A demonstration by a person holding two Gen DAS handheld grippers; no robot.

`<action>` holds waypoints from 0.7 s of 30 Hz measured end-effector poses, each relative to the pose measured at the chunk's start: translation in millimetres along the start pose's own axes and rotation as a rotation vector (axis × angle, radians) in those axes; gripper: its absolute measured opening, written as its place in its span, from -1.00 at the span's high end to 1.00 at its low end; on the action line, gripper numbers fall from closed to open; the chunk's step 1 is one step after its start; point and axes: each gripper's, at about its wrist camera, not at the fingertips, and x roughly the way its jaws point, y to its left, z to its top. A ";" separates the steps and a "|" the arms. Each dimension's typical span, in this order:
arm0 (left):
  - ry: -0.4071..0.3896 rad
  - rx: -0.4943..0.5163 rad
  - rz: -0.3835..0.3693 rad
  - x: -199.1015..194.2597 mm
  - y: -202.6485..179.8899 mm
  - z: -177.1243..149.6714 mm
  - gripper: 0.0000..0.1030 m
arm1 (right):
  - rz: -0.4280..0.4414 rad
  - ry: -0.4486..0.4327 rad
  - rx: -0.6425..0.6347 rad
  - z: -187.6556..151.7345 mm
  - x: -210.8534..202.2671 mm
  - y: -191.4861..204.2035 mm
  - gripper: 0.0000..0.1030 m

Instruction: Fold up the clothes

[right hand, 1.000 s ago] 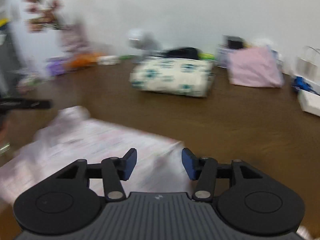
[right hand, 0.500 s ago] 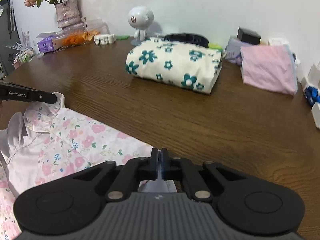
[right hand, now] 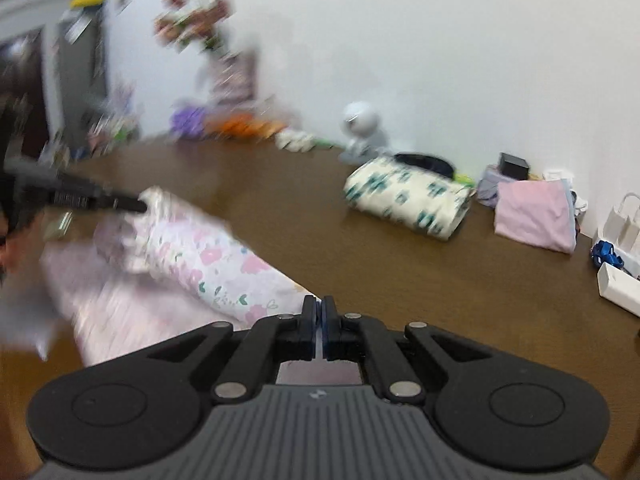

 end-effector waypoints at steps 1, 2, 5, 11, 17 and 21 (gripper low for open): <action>-0.001 -0.004 0.020 -5.8 -1.6 -13.3 1.00 | 0.003 0.021 -0.014 -10.7 -4.4 9.5 0.97; -0.002 -0.012 0.040 -10.5 -2.5 -25.5 0.98 | 0.014 0.049 -0.026 -20.6 -5.4 17.8 0.96; 0.004 -0.099 0.075 -15.0 7.5 -47.1 0.76 | 0.035 0.115 -0.068 -40.2 -9.4 35.9 0.92; 0.009 -0.253 -0.006 -31.3 37.3 -43.0 -0.40 | 0.067 0.042 -0.007 -36.1 -39.8 35.7 0.41; 0.102 -0.389 -0.053 -0.7 43.9 -30.5 -0.40 | 0.129 0.012 -0.014 -18.7 4.2 61.7 0.42; 0.107 -0.453 -0.067 14.5 47.1 -30.1 0.86 | 0.049 0.040 -0.012 -17.2 39.8 77.5 0.44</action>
